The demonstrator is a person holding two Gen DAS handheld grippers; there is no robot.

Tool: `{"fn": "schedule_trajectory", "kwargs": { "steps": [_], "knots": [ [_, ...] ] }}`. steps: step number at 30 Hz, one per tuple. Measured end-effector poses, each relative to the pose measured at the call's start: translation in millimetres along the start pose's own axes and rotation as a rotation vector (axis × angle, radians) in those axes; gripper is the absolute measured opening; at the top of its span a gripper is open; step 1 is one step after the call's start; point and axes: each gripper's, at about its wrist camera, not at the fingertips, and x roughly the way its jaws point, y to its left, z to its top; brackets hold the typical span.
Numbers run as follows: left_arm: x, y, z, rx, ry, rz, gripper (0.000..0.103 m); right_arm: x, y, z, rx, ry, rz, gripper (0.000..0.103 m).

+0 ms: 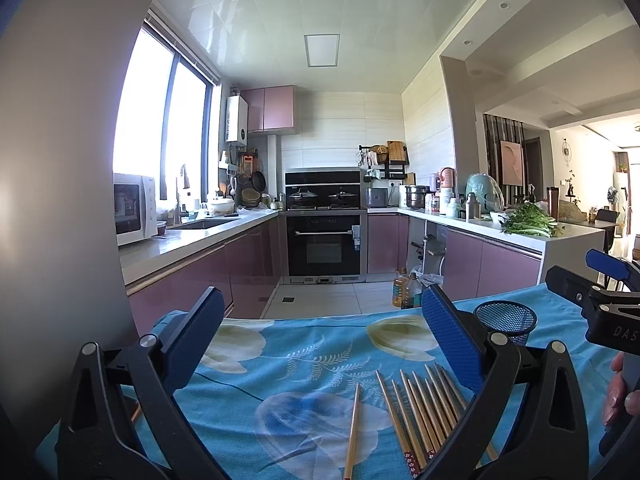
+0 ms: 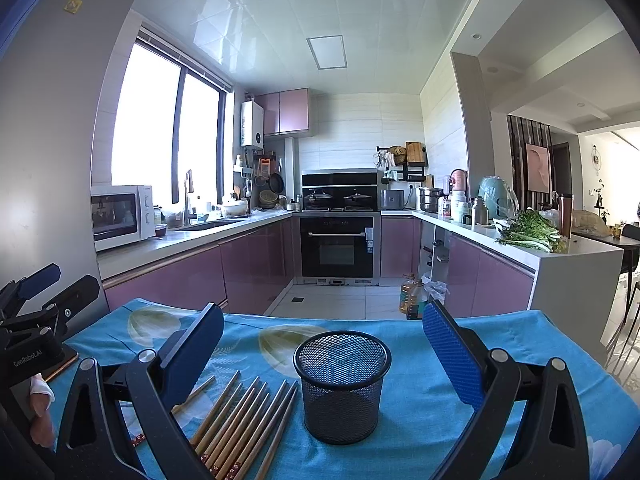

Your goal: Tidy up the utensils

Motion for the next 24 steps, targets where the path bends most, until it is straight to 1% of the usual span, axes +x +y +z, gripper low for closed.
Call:
{"fn": "schedule_trajectory", "kwargs": {
  "steps": [24],
  "knots": [
    [0.1,-2.5,-1.6,0.000,-0.004,-0.001,0.097,6.0,2.3,-1.2,0.000,0.011,0.012,0.096]
  ]
}}
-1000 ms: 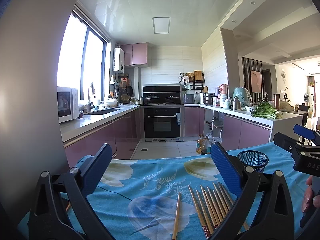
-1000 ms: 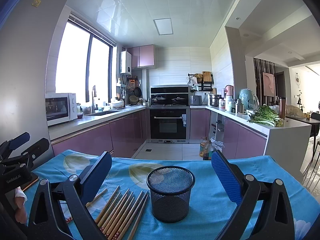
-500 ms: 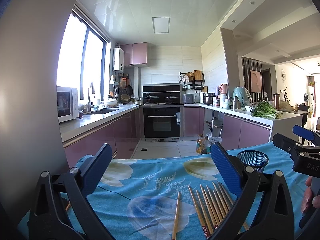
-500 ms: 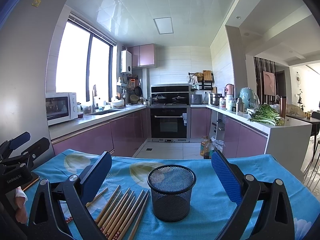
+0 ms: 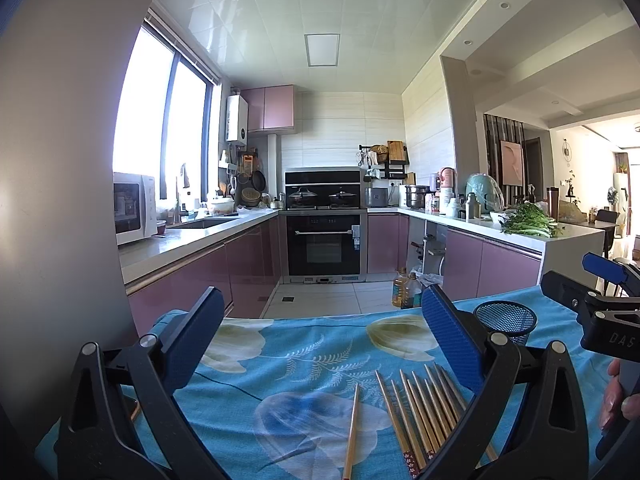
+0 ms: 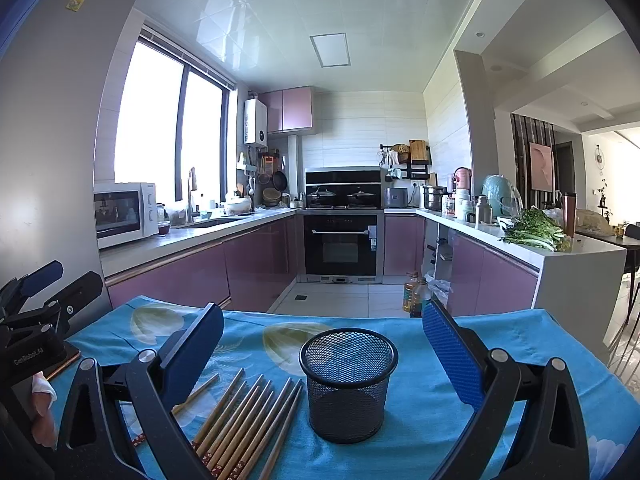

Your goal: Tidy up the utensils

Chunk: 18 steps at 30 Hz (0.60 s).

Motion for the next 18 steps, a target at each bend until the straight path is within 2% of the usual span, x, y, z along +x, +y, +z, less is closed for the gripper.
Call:
{"fn": "schedule_trajectory", "kwargs": {
  "steps": [18],
  "knots": [
    [0.7,-1.0,-1.9,-0.001,0.003,-0.004,0.097,0.6,-0.8,-1.3,0.002,0.005,0.001,0.096]
  ]
}}
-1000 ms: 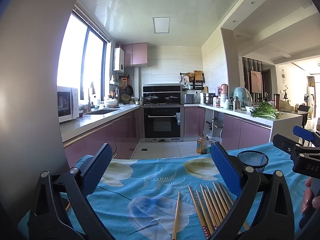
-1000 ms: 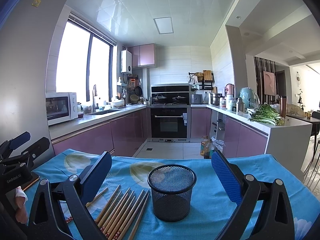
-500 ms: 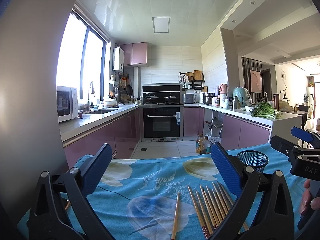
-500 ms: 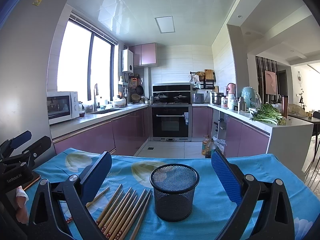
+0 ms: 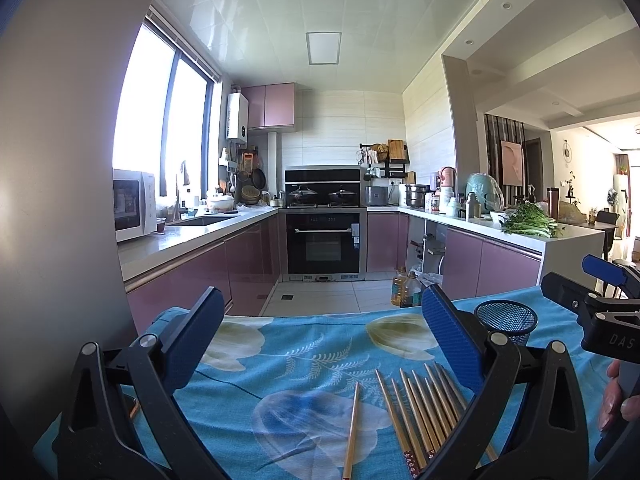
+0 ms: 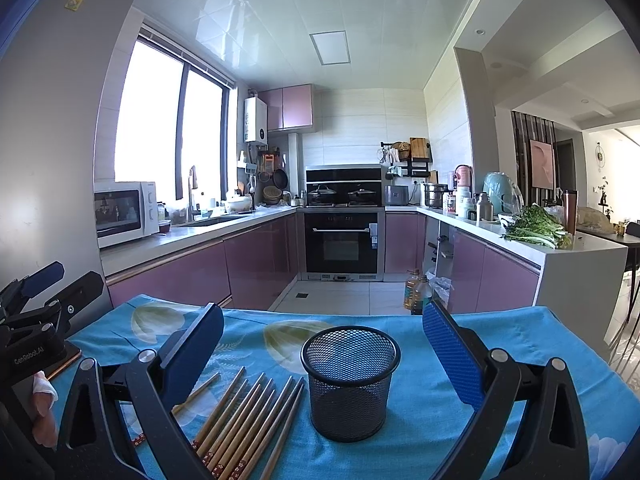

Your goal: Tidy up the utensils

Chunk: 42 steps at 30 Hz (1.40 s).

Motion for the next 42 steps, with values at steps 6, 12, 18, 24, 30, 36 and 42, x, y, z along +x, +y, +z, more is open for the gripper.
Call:
{"fn": "schedule_trajectory", "kwargs": {
  "steps": [6,12,18,24,30,36,42],
  "knots": [
    [0.1,0.3,0.0,-0.001,0.001,-0.001,0.097,0.2,0.2,-0.5,0.002,0.001,0.002,0.096],
    [0.2,0.8,-0.5,-0.002,0.002,0.000,0.097,-0.4,-0.9,-1.0,0.004,0.007,0.004,0.096],
    [0.4,1.4,-1.7,-0.003,0.005,-0.003,0.097,0.7,-1.1,-0.3,0.003,0.008,0.004,0.096],
    [0.6,1.0,-3.6,-0.005,0.008,-0.005,0.097,1.3,-0.6,-0.6,0.004,0.010,0.005,0.096],
    [1.3,0.5,-4.1,-0.004,0.014,-0.004,0.097,1.5,-0.9,-0.1,0.005,0.014,0.005,0.096],
    [3.9,0.7,-4.0,-0.007,0.028,-0.009,0.097,1.8,-1.4,-1.0,0.008,0.015,0.006,0.096],
    [5.4,0.7,-2.5,-0.007,0.038,-0.014,0.097,3.1,-3.7,-2.9,0.008,0.023,0.007,0.096]
  ]
}}
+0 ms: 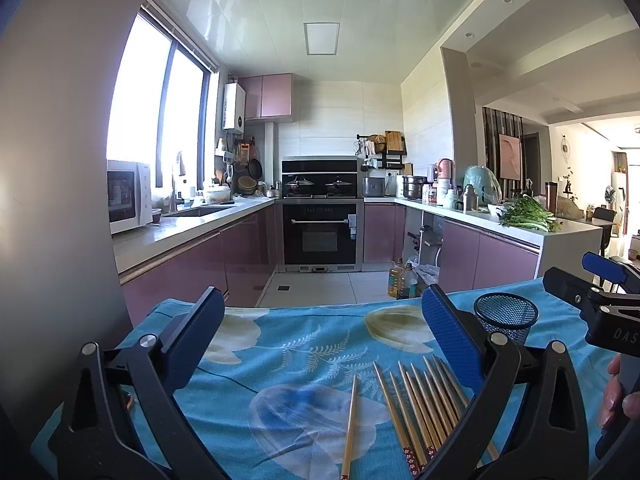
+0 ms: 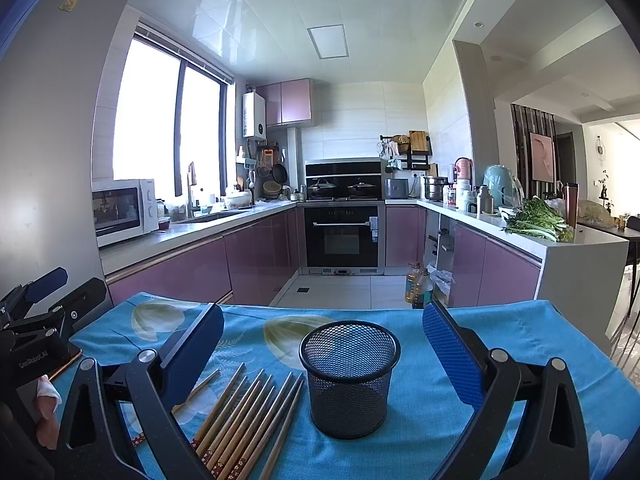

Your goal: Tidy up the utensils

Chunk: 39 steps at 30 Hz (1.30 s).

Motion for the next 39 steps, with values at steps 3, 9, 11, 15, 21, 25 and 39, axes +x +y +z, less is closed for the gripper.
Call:
{"fn": "schedule_trajectory", "kwargs": {
  "steps": [3,9,11,15,21,25,39],
  "knots": [
    [1.3,0.7,-0.4,0.000,0.008,-0.004,0.097,0.9,-1.0,0.1,-0.002,0.008,0.005,0.096],
    [8.6,5.6,-2.4,0.003,0.050,0.003,0.097,6.1,2.4,-4.2,-0.013,0.068,0.050,0.096],
    [15.1,7.7,-4.5,0.017,0.081,-0.006,0.097,9.1,6.3,-6.6,-0.026,0.106,0.082,0.096],
    [31.7,11.5,-14.1,0.050,0.171,-0.024,0.097,18.0,17.7,-21.1,-0.087,0.220,0.124,0.096],
    [60.1,5.9,-39.2,0.146,0.335,-0.061,0.093,42.3,30.4,-45.3,-0.138,0.416,0.145,0.082],
    [79.9,2.3,-58.6,0.171,0.443,-0.121,0.081,63.7,26.1,-60.2,-0.113,0.539,0.145,0.064],
    [139.9,-12.7,-100.2,0.156,0.720,-0.254,0.038,107.7,20.4,-78.4,-0.067,0.701,0.148,0.041]
  ]
}}
